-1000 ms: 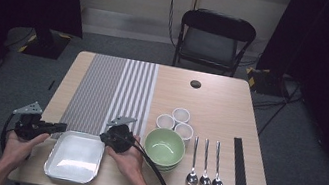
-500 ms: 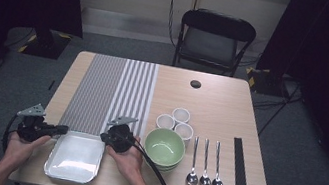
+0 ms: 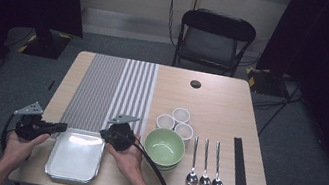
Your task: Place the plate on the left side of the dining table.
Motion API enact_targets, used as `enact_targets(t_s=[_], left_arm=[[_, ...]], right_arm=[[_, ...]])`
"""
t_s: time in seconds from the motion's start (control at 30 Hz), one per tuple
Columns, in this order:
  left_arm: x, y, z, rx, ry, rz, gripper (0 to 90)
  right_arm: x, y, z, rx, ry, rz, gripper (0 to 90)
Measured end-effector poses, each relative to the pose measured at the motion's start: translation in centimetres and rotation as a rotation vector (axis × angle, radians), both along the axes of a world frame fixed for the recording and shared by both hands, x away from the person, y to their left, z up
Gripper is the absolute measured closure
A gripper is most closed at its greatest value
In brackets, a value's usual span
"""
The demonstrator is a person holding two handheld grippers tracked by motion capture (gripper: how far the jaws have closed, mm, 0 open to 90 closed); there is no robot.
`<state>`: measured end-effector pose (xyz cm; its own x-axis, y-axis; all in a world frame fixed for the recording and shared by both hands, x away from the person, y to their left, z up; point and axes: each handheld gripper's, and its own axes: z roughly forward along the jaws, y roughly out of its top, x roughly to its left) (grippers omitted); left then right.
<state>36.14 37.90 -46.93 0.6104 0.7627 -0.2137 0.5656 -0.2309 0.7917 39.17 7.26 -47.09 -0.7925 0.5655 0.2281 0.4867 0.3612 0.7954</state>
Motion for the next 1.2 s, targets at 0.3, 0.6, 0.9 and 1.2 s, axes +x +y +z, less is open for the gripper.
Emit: enact_targets(t_s=[0.3,0.6,0.9,1.2], left_arm=[[0.2,-0.1,-0.3,0.007,0.009,0.001,87.1],[0.2,0.0,-0.6,-0.007,0.025,0.008,80.1],[0.2,-0.3,-0.8,0.018,0.031,-0.004,84.7],[0.3,-0.1,0.1,-0.007,-0.011,0.004,84.9]], right_arm=[[0.2,0.2,-0.3,-0.018,0.002,0.008,80.3],[0.1,0.5,-0.7,-0.029,0.012,0.016,87.7],[0.1,0.5,-0.7,-0.022,0.011,0.008,88.0],[0.1,0.3,0.2,0.007,-0.016,-0.003,88.0]])
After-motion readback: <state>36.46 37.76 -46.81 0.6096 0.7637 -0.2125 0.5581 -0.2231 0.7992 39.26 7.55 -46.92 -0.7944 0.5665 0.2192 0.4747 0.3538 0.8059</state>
